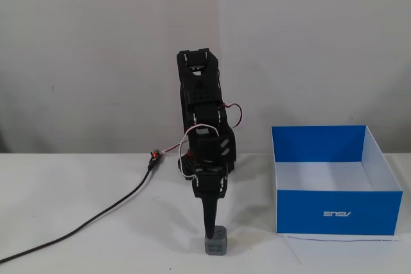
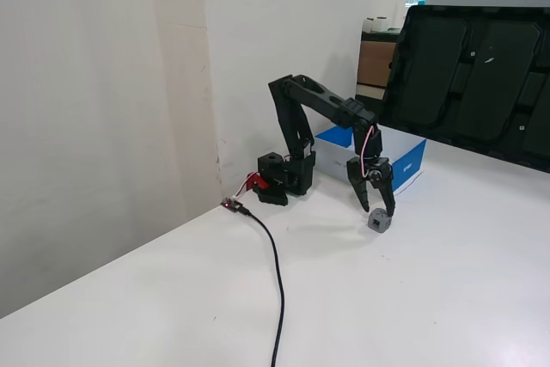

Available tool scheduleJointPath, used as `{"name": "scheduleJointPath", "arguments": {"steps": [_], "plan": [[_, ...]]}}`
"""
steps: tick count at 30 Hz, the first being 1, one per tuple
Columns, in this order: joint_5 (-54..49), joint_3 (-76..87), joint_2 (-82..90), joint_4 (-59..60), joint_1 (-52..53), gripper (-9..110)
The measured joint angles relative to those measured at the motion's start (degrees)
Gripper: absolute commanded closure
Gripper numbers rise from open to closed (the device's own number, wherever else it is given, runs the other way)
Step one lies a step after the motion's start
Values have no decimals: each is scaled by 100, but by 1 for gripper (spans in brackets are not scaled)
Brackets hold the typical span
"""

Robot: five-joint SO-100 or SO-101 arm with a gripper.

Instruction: Pick the gray block and keep it in the box.

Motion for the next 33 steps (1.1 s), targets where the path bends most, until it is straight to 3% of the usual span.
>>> {"name": "scheduleJointPath", "arguments": {"steps": [14,24,33], "plan": [[114,-316,-800,-149,-105,81],[123,-352,-984,-316,-220,94],[123,-536,-1125,-396,-193,96]]}}
